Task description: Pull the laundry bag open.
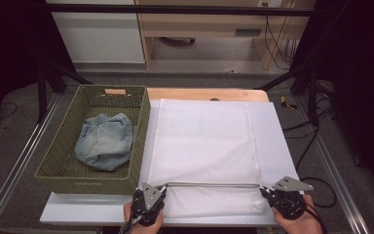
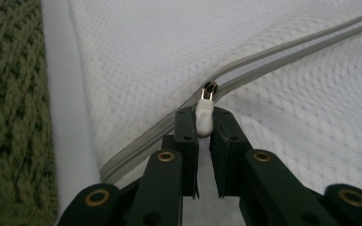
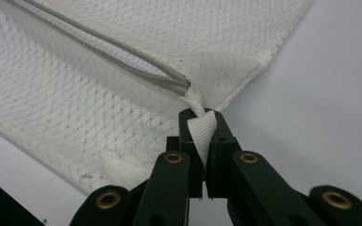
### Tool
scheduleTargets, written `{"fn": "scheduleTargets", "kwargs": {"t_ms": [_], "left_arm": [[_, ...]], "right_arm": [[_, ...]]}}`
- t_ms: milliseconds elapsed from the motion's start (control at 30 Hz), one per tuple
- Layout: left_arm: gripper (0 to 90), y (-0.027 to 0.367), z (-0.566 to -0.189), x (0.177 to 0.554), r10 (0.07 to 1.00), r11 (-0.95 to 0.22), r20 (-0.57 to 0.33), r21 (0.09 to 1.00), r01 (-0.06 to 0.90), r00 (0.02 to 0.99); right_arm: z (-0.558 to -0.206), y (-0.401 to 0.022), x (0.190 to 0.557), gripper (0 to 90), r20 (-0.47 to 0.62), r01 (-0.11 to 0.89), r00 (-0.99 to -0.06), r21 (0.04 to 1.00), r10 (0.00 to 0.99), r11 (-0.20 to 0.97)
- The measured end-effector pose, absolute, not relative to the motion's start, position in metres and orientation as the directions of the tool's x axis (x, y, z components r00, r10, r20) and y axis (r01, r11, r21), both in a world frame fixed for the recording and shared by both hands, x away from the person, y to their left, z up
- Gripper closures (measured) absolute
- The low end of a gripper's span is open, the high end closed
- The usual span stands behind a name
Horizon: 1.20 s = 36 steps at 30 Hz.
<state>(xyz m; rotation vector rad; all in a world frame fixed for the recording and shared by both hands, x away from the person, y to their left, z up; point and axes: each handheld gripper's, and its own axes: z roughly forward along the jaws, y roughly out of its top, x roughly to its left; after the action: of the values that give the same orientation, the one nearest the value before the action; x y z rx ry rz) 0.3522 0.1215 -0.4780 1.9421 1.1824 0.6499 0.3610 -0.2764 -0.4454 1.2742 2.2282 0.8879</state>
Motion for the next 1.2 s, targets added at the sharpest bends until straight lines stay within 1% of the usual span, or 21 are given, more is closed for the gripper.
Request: {"fn": "scheduleTargets", "kwargs": {"t_ms": [67,233,333,567,700,767,833,1033,1200], "left_arm": [[81.3,0.124,-0.479,0.35,0.9,-0.267,0.02,0.815,0.514,0.436],[81.4,0.125,-0.482,0.347,0.909,-0.273,0.045,0.816,0.509,0.415],[81.3,0.131,-0.483,0.348,0.915,-0.239,0.012,0.821,0.519,0.403],[81.3,0.139,-0.482,0.347,0.926,-0.212,0.0,0.826,0.522,0.376],[81.4,0.147,-0.483,0.346,0.938,-0.189,-0.007,0.829,0.526,0.347],[81.4,0.148,-0.484,0.344,0.937,-0.189,-0.012,0.825,0.533,0.35],[81.4,0.148,-0.487,0.343,0.939,-0.188,-0.009,0.825,0.533,0.345],[81.4,0.154,-0.486,0.342,0.946,-0.157,-0.03,0.829,0.537,0.323],[81.4,0.157,-0.486,0.342,0.95,-0.15,-0.032,0.828,0.541,0.311]], "right_arm": [[-0.446,-0.277,0.361,88.1,-0.048,0.599,-0.491,0.706,0.87,0.378],[-0.444,-0.275,0.361,88.2,-0.057,0.591,-0.493,0.71,0.868,0.383],[-0.443,-0.278,0.361,88.1,-0.057,0.593,-0.487,0.711,0.872,0.378],[-0.443,-0.28,0.361,88.2,-0.057,0.594,-0.483,0.712,0.874,0.375],[-0.443,-0.285,0.361,88.2,-0.06,0.599,-0.466,0.712,0.883,0.365],[-0.444,-0.288,0.361,88.1,-0.05,0.607,-0.46,0.711,0.886,0.355],[-0.447,-0.288,0.361,88.2,-0.06,0.611,-0.467,0.699,0.882,0.371],[-0.448,-0.286,0.36,88.1,-0.048,0.616,-0.472,0.696,0.88,0.368],[-0.45,-0.284,0.361,88.1,-0.046,0.621,-0.476,0.689,0.878,0.372]]}}
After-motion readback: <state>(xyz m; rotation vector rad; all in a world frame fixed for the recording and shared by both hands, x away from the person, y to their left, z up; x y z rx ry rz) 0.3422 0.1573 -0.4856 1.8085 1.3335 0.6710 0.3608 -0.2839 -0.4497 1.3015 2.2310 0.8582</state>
